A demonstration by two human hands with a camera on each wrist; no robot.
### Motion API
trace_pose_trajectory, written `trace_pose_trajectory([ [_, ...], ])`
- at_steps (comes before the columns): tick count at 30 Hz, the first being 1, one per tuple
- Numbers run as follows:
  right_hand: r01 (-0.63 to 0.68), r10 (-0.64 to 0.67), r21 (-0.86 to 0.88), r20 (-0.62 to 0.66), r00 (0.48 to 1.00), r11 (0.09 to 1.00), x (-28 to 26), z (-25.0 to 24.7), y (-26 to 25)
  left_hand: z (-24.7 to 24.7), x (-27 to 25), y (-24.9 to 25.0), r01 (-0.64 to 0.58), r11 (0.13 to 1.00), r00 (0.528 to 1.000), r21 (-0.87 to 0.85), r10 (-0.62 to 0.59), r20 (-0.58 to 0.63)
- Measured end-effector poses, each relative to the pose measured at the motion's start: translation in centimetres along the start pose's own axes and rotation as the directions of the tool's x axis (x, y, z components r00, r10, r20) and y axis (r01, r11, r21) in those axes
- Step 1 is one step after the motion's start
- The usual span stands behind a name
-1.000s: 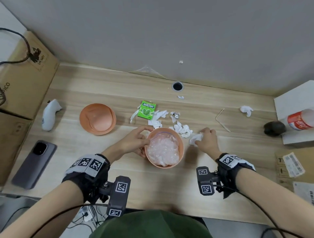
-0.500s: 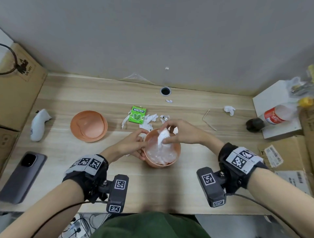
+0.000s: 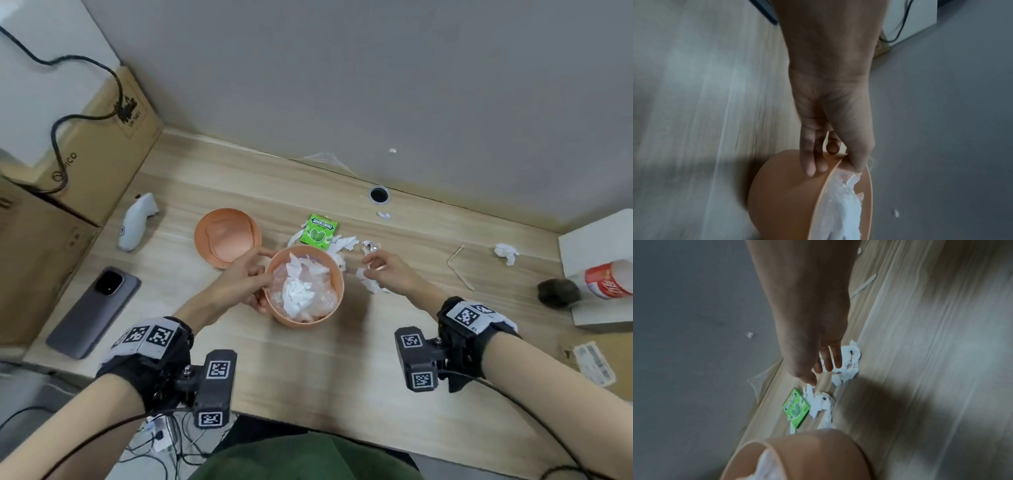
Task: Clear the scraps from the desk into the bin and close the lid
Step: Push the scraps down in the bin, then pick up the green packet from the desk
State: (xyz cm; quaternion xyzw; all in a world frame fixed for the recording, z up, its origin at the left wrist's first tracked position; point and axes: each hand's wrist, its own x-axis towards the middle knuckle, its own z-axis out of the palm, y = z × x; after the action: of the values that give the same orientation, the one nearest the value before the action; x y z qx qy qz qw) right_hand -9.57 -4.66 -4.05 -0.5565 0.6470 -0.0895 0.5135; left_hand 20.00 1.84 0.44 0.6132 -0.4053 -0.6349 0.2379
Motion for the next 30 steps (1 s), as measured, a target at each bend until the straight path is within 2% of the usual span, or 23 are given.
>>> trace_pose_trajectory([
  [4, 0.056, -0.057, -0.172, -0.003, 0.998, 0.983, 2.4, 2.5, -0.9, -2.6, -1.6, -1.8, -0.002, 0.994, 0.994, -0.109, -0.01, -0.107],
  [8, 0.111, -0.114, -0.291, 0.006, 0.993, 0.95, 4.5, 4.3, -3.2, -4.1, -2.7, -3.8, 0.036, 0.984, 0.988, -0.175, -0.061, -0.144],
  [13, 0.206, -0.205, -0.503, 0.059, 0.977, 0.839, 7.3, 5.9, -5.2, -5.2, -3.6, -5.9, 0.044, 0.977, 0.98, -0.209, -0.083, -0.179],
  [17, 0.203, -0.177, -0.586, 0.102, 0.979, 0.784, 8.7, 7.2, -6.4, -5.9, -4.4, -7.2, 0.069, 0.972, 0.975, -0.225, -0.113, -0.192],
  [20, 0.185, -0.093, -0.631, 0.177, 0.98, 0.754, 9.0, 6.6, -6.3, -5.7, -3.7, -7.1, 0.064, 0.97, 0.976, -0.235, -0.11, -0.187],
  [21, 0.166, -0.089, -0.659, 0.149, 0.985, 0.734, 9.0, 6.1, -5.7, -5.5, -3.4, -7.0, 0.058, 0.972, 0.981, -0.229, -0.099, -0.168],
  [22, 0.0, -0.034, -0.668, -0.038, 0.999, 0.744, 5.8, -0.6, -3.4, -2.0, 0.0, -3.8, 0.022, 0.978, 1.0, -0.208, -0.025, -0.01],
  [26, -0.043, -0.048, -0.707, -0.109, 0.993, 0.706, 4.9, -1.1, -2.3, -2.0, 0.5, -2.9, -0.006, 0.987, 1.0, -0.161, 0.001, -0.031],
  [30, -0.093, -0.026, -0.63, -0.177, 0.984, 0.771, 3.6, -0.2, 0.4, -2.1, 0.8, -2.5, 0.001, 0.988, 1.0, -0.155, -0.005, -0.028],
])
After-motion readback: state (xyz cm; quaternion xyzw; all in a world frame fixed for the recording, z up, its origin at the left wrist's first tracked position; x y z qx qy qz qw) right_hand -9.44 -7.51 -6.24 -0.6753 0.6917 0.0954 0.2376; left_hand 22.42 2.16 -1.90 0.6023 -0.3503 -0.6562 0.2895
